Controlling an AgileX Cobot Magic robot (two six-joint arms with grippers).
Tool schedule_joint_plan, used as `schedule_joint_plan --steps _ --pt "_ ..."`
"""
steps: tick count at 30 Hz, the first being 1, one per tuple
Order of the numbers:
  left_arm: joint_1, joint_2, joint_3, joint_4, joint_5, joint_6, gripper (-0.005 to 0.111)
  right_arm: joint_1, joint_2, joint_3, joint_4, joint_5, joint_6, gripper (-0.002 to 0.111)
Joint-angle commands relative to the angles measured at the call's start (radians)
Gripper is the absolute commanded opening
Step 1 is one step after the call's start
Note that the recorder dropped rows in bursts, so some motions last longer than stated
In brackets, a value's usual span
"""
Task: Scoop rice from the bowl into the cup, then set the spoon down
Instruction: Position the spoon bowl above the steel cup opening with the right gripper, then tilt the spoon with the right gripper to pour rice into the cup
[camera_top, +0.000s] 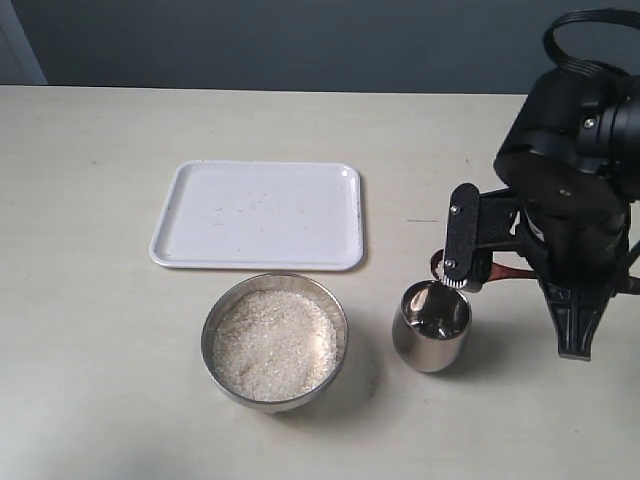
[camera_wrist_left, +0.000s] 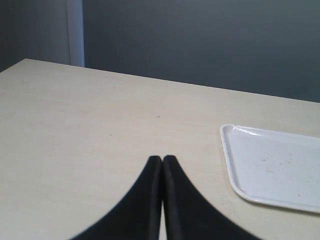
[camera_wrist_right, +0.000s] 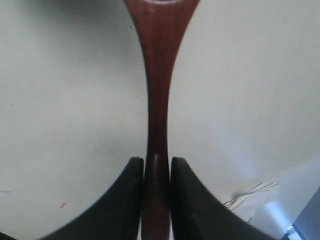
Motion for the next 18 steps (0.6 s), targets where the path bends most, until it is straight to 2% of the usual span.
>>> schedule_joint_plan --steps 1,13,18 --pt "-0.004 -0.005 -0.002 -0.003 -0.011 -0.003 0.001 0.016 0.013 0.006 -0.039 0.03 0.019 -0.001" --pt "-0.004 -0.005 -0.002 -0.003 -0.011 -0.003 0.001 0.016 0.017 0.006 -0.039 0.032 0.019 -0.001" --pt "-0.004 -0.005 -0.002 -0.003 -0.011 -0.003 0.001 0.084 0.033 0.006 -0.094 0.032 0.024 -0.001"
